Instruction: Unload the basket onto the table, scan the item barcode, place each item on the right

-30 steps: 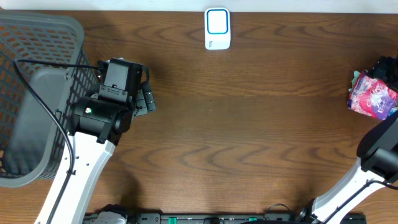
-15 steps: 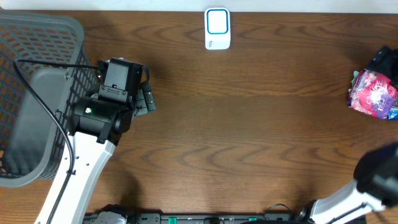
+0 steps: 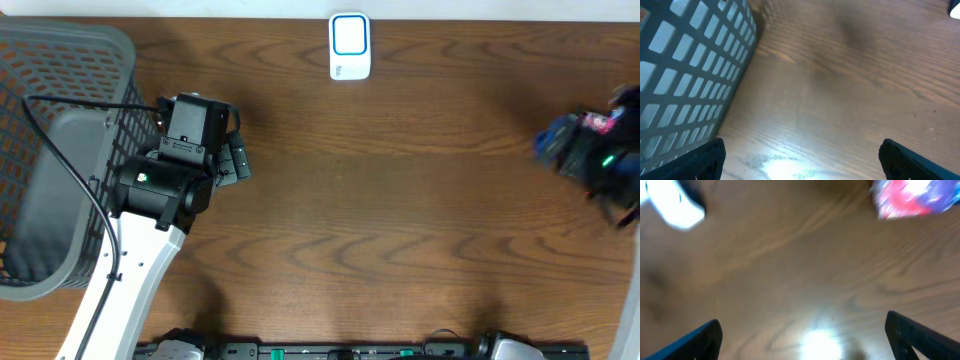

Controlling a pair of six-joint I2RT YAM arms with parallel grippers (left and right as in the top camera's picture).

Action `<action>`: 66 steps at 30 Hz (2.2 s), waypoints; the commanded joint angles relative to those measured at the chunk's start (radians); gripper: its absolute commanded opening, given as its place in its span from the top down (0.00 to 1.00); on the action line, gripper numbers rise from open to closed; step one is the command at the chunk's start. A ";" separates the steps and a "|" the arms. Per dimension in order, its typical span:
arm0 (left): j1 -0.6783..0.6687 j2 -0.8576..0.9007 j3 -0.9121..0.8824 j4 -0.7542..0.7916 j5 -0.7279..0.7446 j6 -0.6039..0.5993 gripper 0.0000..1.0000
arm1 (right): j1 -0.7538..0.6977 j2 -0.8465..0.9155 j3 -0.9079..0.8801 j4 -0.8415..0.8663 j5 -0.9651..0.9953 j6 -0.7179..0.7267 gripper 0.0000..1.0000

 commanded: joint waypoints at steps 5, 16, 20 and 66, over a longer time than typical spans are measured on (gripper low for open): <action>0.004 0.003 -0.002 -0.003 -0.013 -0.005 0.02 | 0.083 -0.195 -0.212 -0.068 -0.079 -0.006 0.01; 0.004 0.003 -0.002 -0.003 -0.013 -0.005 0.02 | 0.082 -0.233 -0.237 -0.276 -0.078 -0.007 0.01; 0.004 0.003 -0.002 -0.003 -0.013 -0.005 0.02 | 0.082 -0.233 -0.237 -0.274 0.000 -0.007 0.01; 0.004 0.003 -0.002 -0.003 -0.013 -0.005 0.02 | 0.301 -0.977 -1.185 0.949 -0.069 -0.149 0.01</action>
